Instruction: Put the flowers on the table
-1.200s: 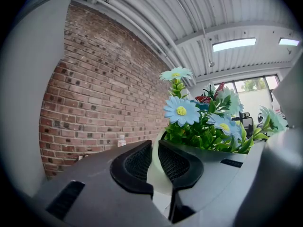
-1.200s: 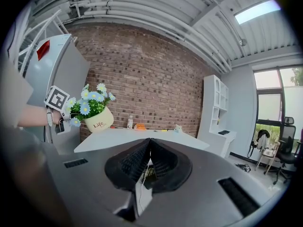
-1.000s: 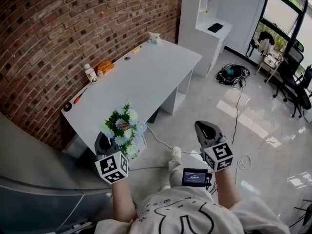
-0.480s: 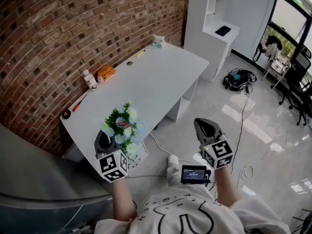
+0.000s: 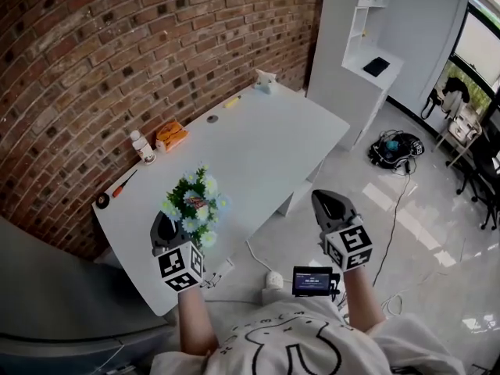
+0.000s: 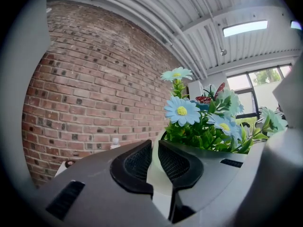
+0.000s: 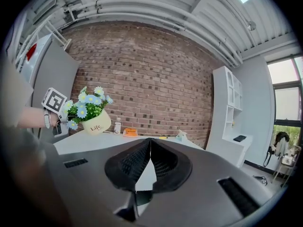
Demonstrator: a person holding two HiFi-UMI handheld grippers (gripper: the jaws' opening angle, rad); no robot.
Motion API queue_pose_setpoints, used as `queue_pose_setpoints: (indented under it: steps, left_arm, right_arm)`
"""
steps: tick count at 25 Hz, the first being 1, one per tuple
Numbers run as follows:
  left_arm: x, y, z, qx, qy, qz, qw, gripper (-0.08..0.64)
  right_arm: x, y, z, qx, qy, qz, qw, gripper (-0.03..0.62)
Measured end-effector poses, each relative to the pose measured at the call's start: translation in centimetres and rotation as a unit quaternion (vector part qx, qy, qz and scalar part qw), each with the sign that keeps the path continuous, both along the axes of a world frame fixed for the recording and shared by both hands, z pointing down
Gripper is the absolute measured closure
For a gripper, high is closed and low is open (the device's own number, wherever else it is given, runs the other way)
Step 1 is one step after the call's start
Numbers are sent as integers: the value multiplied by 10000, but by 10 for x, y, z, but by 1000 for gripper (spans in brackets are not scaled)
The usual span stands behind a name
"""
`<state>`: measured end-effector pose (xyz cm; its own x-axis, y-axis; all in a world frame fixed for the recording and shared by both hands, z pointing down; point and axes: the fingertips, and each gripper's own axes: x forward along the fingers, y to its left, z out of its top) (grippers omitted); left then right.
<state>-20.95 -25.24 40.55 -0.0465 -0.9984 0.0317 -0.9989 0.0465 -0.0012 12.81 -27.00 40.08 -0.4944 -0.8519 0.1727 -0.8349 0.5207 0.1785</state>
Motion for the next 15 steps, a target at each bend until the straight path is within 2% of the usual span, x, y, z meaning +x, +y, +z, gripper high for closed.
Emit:
queue_pose_setpoints:
  steps: [9,15]
  left_arm:
    - [15,-83,8,-105,-3,-274,9996,509]
    - [22,-120,22,-258,-6,-305,9992,509]
  right_arm:
    - [23,-100,4,-89,-13,-175,9998,575]
    - [31,-144,13,-194,-62,-137,9997,575]
